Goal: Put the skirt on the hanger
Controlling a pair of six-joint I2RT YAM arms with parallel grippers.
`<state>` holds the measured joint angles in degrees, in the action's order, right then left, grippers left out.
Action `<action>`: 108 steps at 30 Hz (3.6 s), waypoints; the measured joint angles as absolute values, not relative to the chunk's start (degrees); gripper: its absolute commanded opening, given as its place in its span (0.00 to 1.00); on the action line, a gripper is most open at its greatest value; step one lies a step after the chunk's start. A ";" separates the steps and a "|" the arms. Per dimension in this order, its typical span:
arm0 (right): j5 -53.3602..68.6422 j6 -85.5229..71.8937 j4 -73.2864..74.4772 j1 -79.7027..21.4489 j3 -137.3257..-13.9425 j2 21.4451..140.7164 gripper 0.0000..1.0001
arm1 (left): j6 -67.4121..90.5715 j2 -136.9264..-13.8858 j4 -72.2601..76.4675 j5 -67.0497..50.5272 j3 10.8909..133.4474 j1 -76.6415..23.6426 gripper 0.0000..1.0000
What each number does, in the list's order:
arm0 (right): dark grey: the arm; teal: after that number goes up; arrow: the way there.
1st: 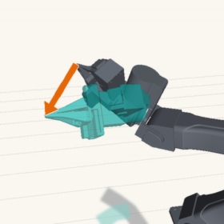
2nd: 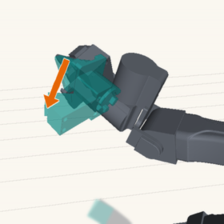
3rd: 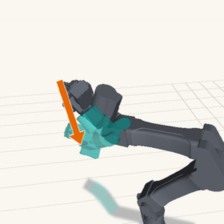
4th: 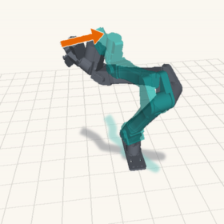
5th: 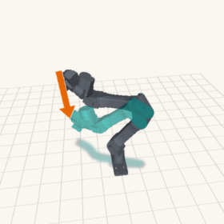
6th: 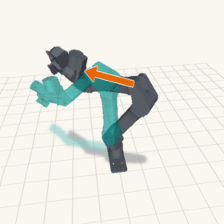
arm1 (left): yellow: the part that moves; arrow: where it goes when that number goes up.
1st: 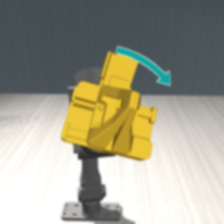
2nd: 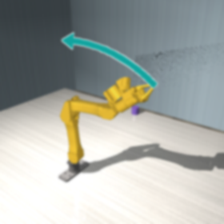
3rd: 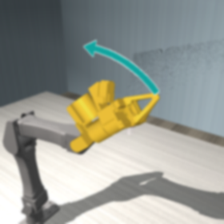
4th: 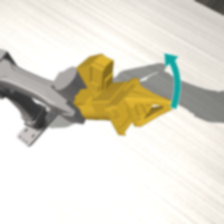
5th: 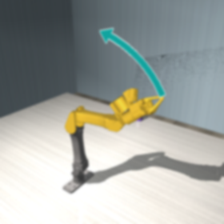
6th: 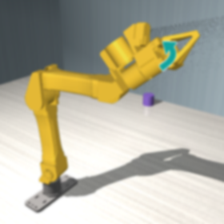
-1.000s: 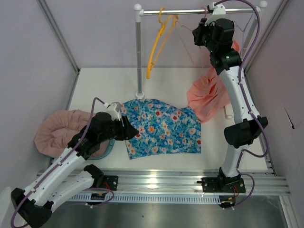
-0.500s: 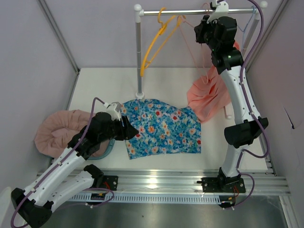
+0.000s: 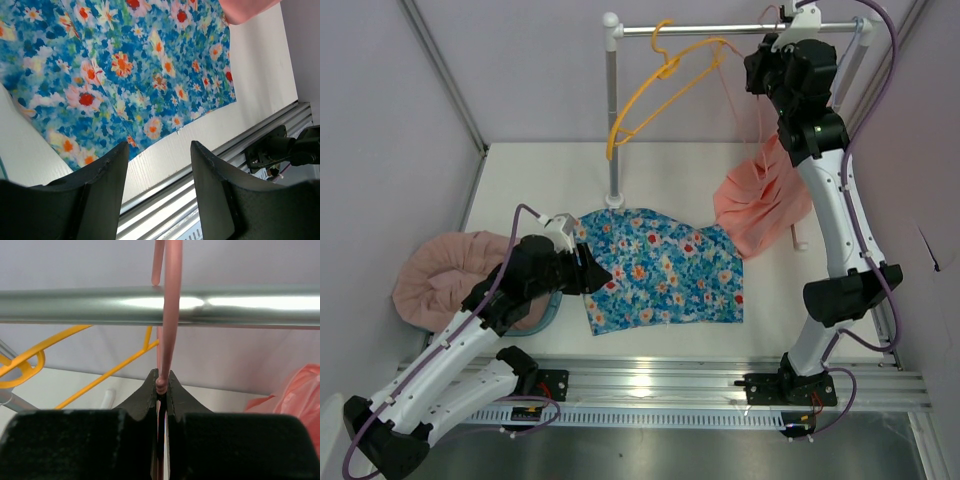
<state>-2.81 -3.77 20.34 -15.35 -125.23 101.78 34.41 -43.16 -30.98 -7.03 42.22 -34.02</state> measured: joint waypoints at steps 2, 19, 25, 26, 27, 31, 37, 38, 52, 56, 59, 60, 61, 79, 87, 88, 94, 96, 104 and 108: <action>-3.11 -3.75 21.10 -15.25 -126.13 101.78 0.00 | 34.41 -43.24 -30.98 -7.03 42.26 -34.02 0.58; -5.19 -2.90 21.93 -15.25 -122.34 101.56 0.00 | 34.41 -44.91 -30.79 -6.59 44.80 -34.02 0.58; -5.61 -2.98 21.06 -15.53 -113.78 97.19 0.00 | 34.41 -45.15 -30.76 -6.20 44.80 -34.02 0.58; -5.61 -3.03 21.08 -15.53 -111.98 95.98 0.00 | 34.41 -45.25 -30.74 -6.20 44.80 -34.02 0.58; -5.61 -3.20 20.95 -15.53 -110.17 94.85 0.00 | 34.41 -45.39 -30.72 -6.20 44.80 -34.02 0.58; -5.54 -4.01 20.36 -15.53 -103.50 89.45 0.00 | 34.44 -46.00 -30.57 -6.24 44.80 -34.02 0.58; -4.43 -6.22 19.35 -15.46 -96.27 80.38 0.00 | 34.54 -46.15 -29.67 -6.46 44.75 -34.02 0.58; -3.92 -6.74 19.38 -15.44 -95.61 79.15 0.00 | 34.65 -46.17 -29.34 -6.55 44.71 -34.02 0.58; 4.84 -19.59 21.15 -24.84 -58.19 55.64 0.00 | 40.16 -43.27 -27.07 -4.93 36.56 -34.02 0.57; 11.75 -25.71 14.70 -29.89 -44.14 49.47 0.00 | 41.91 -42.65 -25.26 -4.86 33.78 -34.02 0.56; 14.94 -29.82 9.30 -34.83 -37.23 49.06 0.00 | 44.03 -41.30 -24.71 -4.49 30.65 -34.04 0.55; 15.86 -31.05 7.11 -36.45 -35.40 49.21 0.00 | 44.73 -40.69 -24.60 -4.27 29.71 -34.09 0.55; 16.62 -32.21 5.02 -38.06 -33.71 49.36 0.00 | 45.58 -39.83 -24.60 -3.86 28.51 -34.17 0.55; 14.39 -42.59 -23.77 -55.13 -17.74 59.33 0.00 | 56.66 -41.19 -26.11 8.97 24.36 -45.30 0.53; 13.08 -43.97 -35.86 -56.84 -15.70 68.97 0.00 | 59.79 -42.11 -27.46 13.39 24.25 -49.56 0.52; 12.73 -43.97 -36.93 -57.06 -15.70 69.97 0.00 | 60.12 -42.11 -27.64 13.78 24.14 -49.98 0.52; 10.70 -43.86 -42.39 -57.54 -15.73 75.26 0.00 | 63.40 -42.13 -29.15 16.60 22.61 -53.54 0.49; 10.33 -43.81 -43.83 -57.54 -15.73 76.88 0.00 | 65.04 -42.13 -30.30 17.52 21.93 -54.89 0.47; 9.72 -43.88 -50.39 -57.54 -16.10 83.68 0.00 | 69.97 -44.53 -33.06 19.86 20.97 -57.47 0.50; 9.72 -43.97 -52.73 -57.65 -16.34 85.82 0.00 | 70.70 -46.35 -33.17 20.97 20.95 -57.54 0.50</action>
